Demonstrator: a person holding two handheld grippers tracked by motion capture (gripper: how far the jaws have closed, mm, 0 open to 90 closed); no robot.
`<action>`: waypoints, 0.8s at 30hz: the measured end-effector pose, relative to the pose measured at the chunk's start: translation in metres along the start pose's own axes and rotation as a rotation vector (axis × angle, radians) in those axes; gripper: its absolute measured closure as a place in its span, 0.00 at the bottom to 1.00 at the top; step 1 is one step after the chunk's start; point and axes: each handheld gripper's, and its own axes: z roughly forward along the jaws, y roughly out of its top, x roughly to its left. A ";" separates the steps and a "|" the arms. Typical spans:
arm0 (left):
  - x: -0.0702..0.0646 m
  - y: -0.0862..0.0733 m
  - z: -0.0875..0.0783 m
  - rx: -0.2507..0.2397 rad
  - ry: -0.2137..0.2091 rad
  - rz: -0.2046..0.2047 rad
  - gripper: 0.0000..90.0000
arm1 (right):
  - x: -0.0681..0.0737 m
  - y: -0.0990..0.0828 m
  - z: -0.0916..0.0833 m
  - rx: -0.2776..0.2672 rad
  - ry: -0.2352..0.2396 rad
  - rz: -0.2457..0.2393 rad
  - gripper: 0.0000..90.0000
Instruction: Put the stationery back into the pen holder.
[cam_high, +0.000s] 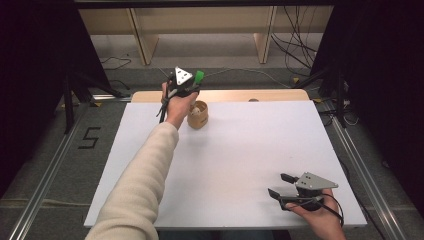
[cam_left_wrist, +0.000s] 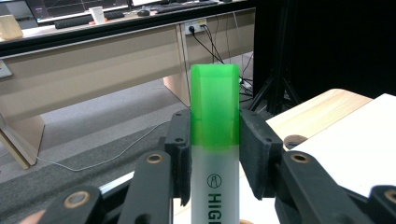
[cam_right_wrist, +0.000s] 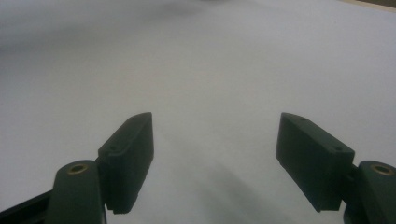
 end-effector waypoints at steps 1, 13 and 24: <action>0.001 -0.001 0.000 0.004 0.000 -0.003 0.74 | 0.000 0.000 0.000 0.001 0.000 0.000 0.32; 0.003 -0.009 0.007 0.023 -0.003 -0.022 0.74 | 0.001 0.000 0.000 0.001 0.000 0.001 0.32; 0.002 -0.013 0.012 0.025 -0.006 -0.029 0.74 | 0.001 0.000 0.001 -0.002 0.003 -0.003 0.32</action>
